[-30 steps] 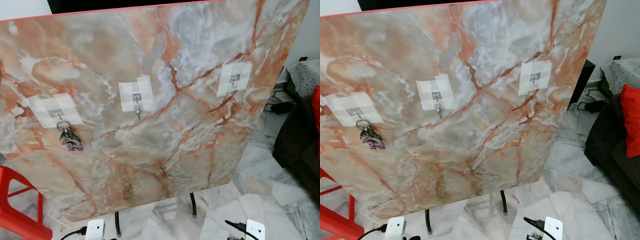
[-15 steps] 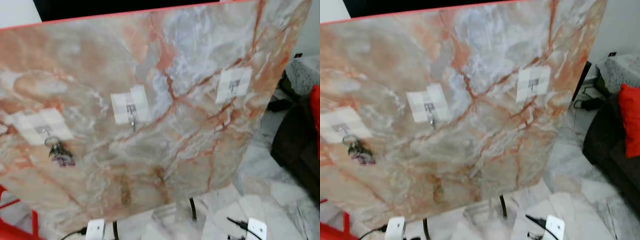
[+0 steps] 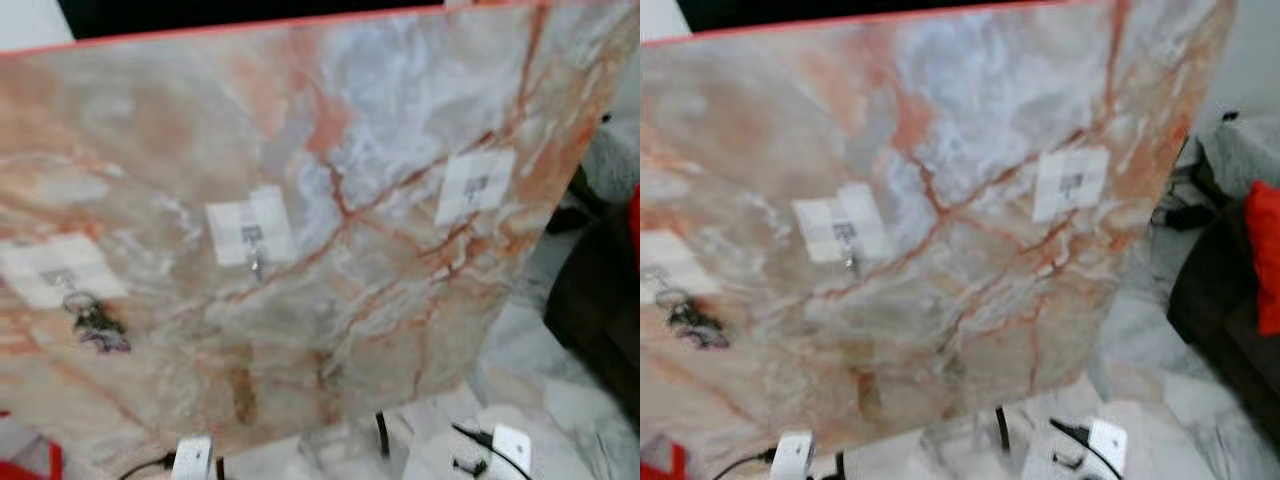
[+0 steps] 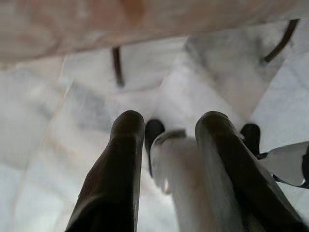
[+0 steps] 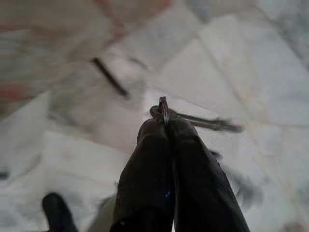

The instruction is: Hang keys on a hook

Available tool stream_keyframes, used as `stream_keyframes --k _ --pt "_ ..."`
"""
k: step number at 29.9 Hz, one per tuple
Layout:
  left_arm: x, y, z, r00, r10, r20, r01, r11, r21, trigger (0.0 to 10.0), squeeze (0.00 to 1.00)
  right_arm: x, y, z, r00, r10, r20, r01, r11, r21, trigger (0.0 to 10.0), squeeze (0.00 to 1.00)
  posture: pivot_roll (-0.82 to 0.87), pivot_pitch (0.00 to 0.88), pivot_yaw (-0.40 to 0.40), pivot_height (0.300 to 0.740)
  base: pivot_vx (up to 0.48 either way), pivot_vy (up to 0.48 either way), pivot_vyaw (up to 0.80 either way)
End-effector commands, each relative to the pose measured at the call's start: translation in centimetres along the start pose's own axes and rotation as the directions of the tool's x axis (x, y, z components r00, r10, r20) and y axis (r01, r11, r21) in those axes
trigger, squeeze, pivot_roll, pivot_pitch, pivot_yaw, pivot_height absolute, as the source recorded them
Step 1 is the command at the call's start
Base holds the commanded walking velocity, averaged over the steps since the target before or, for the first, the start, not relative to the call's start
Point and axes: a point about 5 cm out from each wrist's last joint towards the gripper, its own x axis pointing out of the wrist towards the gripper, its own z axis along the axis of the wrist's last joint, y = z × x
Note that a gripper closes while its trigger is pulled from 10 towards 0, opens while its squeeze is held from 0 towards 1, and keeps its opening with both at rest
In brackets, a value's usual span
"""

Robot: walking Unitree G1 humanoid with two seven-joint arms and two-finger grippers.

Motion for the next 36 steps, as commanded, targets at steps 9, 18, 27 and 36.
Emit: stream_keyframes --k 9,18,27,36 --pt "0.0 0.2 0.1 1.000 0.002 -0.009 -0.002 1.000 0.003 10.0 0.00 -0.1 -1.2 5.1 0.947 -0.191 0.258 0.203 0.979 -0.022 10.0 0.00 -0.07 0.000 0.017 0.740 0.000 0.000 0.00" --pt "0.0 0.3 0.2 1.000 0.000 -0.008 0.001 1.000 0.005 10.0 0.00 -2.4 0.2 13.0 0.645 -0.181 0.743 0.535 0.801 -0.269 10.0 0.00 -0.08 0.000 0.021 0.740 0.000 0.000 0.00" --pt "0.0 0.3 0.3 1.000 0.001 -0.004 -0.001 1.000 0.017 10.0 0.00 -4.9 1.9 17.3 0.354 -0.104 0.929 0.692 0.697 -0.186 10.0 0.00 -0.08 0.000 0.021 0.740 0.000 0.000 0.00" --pt "0.0 0.2 0.3 1.000 -0.001 -0.001 0.001 1.000 0.009 10.0 0.00 -7.5 3.9 21.2 0.126 -0.013 0.992 0.744 0.663 -0.086 10.0 0.00 -0.08 0.000 0.020 0.740 0.000 0.000 0.00"
